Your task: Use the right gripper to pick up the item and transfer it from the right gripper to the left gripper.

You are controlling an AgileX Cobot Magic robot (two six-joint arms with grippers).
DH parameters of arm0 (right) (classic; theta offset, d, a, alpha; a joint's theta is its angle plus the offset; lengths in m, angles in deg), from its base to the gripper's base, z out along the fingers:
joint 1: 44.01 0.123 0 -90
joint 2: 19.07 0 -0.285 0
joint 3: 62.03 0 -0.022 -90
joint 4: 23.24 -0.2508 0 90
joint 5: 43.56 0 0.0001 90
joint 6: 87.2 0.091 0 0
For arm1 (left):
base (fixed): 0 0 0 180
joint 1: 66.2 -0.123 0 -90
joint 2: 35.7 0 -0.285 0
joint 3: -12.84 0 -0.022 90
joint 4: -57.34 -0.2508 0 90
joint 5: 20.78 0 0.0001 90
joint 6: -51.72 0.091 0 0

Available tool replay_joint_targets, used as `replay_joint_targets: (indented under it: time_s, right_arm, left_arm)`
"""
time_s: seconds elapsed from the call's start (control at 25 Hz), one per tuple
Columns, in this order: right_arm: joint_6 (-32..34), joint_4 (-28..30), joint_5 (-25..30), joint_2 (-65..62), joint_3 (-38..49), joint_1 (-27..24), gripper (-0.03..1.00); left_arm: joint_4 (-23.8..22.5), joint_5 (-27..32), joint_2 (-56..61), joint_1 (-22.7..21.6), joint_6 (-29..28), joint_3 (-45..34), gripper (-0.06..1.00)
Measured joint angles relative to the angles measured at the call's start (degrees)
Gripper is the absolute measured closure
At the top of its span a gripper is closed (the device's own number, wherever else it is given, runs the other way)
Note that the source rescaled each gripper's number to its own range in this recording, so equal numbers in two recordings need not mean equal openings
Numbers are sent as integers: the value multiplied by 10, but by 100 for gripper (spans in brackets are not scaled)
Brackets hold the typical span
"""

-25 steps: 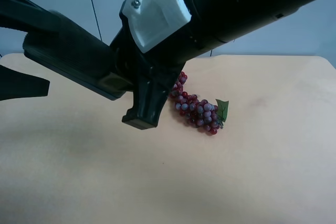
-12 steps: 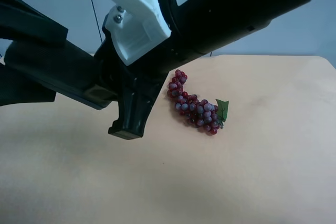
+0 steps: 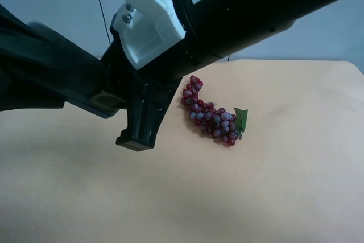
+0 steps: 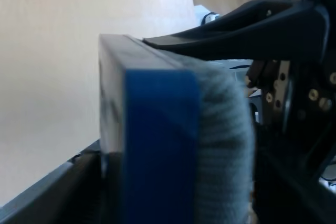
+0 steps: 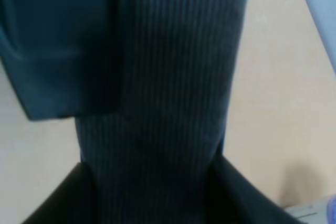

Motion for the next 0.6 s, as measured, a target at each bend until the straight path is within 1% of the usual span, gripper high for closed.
replay_joint_targets:
  time_s: [0.08,0.16,0.2,0.24,0.6]
  right_arm:
    - [0,-4,0,0,0,0,96]
    - [0,-12,0,-1,0,0,96]
    - [0,-15,0,-1,0,0,96]
    - [0,-17,1,-1,0,0,97]
    - [0,-17,1,-1,0,0,97]
  left_arm:
    - [-7,-1,0,0,0,0,68]
    - [-22,-5,0,0,1,0,86]
    - [-29,-6,-1,0,3,0,93]
    - [-33,-6,-1,0,8,0,94]
    - [-33,-6,-2,0,18,0,94]
